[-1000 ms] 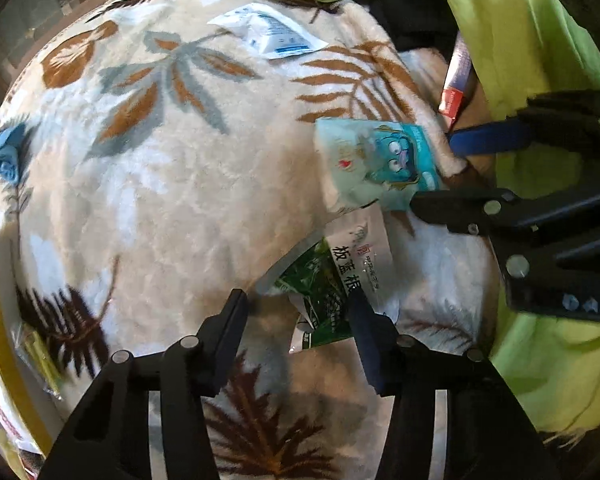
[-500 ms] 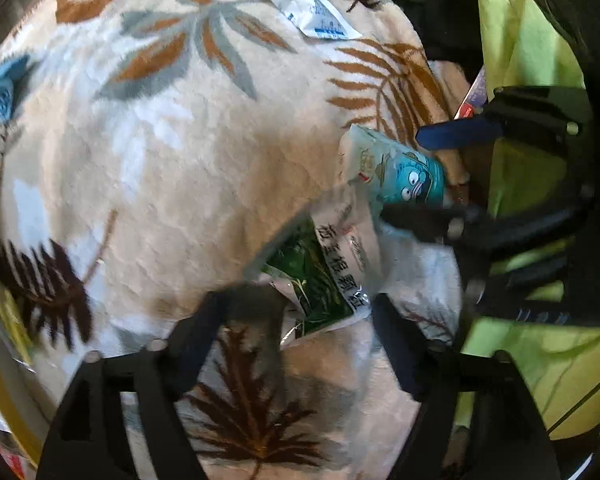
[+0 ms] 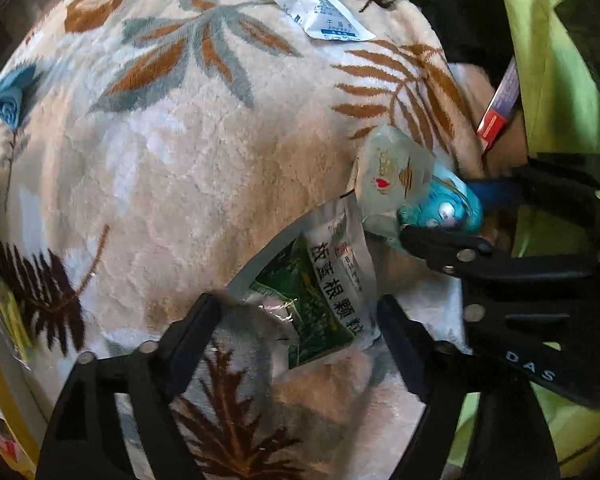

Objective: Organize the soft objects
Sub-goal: 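Close the left tool on the green packet while the right tool grips the teal tissue pack, then carry the green packet with the left tool into the box while the right tool carries the tissue pack there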

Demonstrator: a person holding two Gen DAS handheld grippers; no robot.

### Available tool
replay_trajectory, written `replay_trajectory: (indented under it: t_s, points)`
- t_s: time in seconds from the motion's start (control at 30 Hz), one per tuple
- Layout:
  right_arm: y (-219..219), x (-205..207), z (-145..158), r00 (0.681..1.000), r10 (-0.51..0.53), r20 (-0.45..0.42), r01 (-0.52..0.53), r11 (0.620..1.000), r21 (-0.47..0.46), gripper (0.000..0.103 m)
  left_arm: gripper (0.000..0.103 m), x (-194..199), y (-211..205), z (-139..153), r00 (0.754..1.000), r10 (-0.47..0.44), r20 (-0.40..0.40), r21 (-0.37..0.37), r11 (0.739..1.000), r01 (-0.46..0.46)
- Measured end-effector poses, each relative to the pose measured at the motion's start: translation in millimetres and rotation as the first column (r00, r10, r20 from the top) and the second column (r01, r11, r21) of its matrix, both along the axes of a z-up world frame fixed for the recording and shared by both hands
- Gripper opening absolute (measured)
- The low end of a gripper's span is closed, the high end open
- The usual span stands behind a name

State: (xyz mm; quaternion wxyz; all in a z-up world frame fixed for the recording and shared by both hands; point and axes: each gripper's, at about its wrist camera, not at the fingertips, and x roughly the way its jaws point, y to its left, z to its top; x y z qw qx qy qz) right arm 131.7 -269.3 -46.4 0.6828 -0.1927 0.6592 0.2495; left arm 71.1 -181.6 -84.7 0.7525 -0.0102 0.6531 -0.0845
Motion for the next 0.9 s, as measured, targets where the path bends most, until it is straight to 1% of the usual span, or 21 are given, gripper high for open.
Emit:
replay_trajectory:
  t_s: [0.03, 0.07, 0.1, 0.13, 0.17, 0.23, 0.37, 0.4, 0.53, 0.6, 0.7, 0.73, 0.77, 0.8, 0.83, 0.9]
  points:
    - [-2, -4, 2, 1.000, -0.005, 0.011, 0.005, 1.000, 0.004, 0.030, 0.066, -2, 1, 2, 1.000, -0.009, 0.010, 0.013, 1.000, 0.008]
    - [-3, -8, 4, 1.000, -0.019, 0.015, 0.018, 1.000, 0.021, 0.027, 0.061, -5, 2, 6, 1.000, -0.007, 0.020, 0.019, 1.000, 0.007]
    - [-4, -14, 5, 0.999, -0.030, 0.025, 0.029, 0.999, 0.024, 0.026, 0.052, -5, 7, 8, 1.000, -0.003, 0.023, 0.015, 1.000, 0.003]
    - [-6, -33, 5, 0.999, -0.034, 0.036, 0.033, 0.999, 0.020, 0.025, 0.048, -4, 11, 10, 1.000, -0.001, 0.020, -0.002, 1.000, 0.001]
    - [-6, -40, 5, 0.998, -0.034, 0.045, 0.033, 0.999, 0.015, 0.025, 0.041, -5, 16, 11, 1.000, 0.002, 0.016, -0.012, 1.000, -0.002]
    - [-8, -51, 7, 0.997, -0.050, 0.055, 0.049, 0.999, 0.024, 0.023, 0.041, -5, 23, 16, 1.000, 0.012, 0.017, -0.039, 0.999, -0.011]
    - [-18, -56, 16, 0.994, -0.105, 0.031, 0.102, 0.991, 0.091, 0.019, 0.041, -13, 41, 28, 0.998, 0.004, 0.056, -0.020, 1.000, -0.003]
    - [-17, -59, 20, 0.993, -0.116, 0.029, 0.112, 0.987, 0.113, 0.016, 0.041, -15, 43, 32, 0.998, 0.002, 0.067, -0.013, 1.000, -0.001]
    - [-11, -66, 31, 0.990, -0.138, 0.014, 0.134, 0.977, 0.165, 0.015, 0.041, -21, 62, 51, 0.995, 0.012, 0.101, 0.000, 1.000, -0.012]
    - [-7, -67, 35, 0.988, -0.154, 0.008, 0.149, 0.970, 0.190, 0.015, 0.041, -22, 77, 62, 0.994, 0.038, 0.107, 0.004, 0.999, -0.038]
    - [-4, -64, 29, 0.986, -0.163, 0.022, 0.158, 0.974, 0.160, 0.015, 0.041, -28, 91, 69, 0.992, 0.060, 0.110, -0.018, 0.998, -0.059]
    - [-4, -61, 29, 0.985, -0.170, 0.021, 0.164, 0.971, 0.172, 0.015, 0.041, -38, 90, 72, 0.991, 0.061, 0.116, -0.019, 0.998, -0.060]
    - [3, -70, 33, 0.984, -0.175, 0.019, 0.168, 0.968, 0.187, 0.015, 0.041, -43, 96, 77, 0.991, 0.061, 0.123, -0.019, 0.998, -0.060]
    - [7, -68, 34, 0.984, -0.176, 0.018, 0.168, 0.965, 0.202, 0.015, 0.041, -45, 97, 76, 0.990, 0.061, 0.126, -0.020, 0.998, -0.059]
    - [14, -66, 36, 0.984, -0.175, 0.017, 0.167, 0.961, 0.219, 0.015, 0.041, -49, 103, 81, 0.989, 0.062, 0.133, -0.020, 0.998, -0.060]
    - [19, -66, 47, 0.983, -0.185, 0.009, 0.176, 0.946, 0.272, 0.015, 0.041, -51, 112, 83, 0.987, 0.074, 0.145, -0.015, 0.997, -0.073]
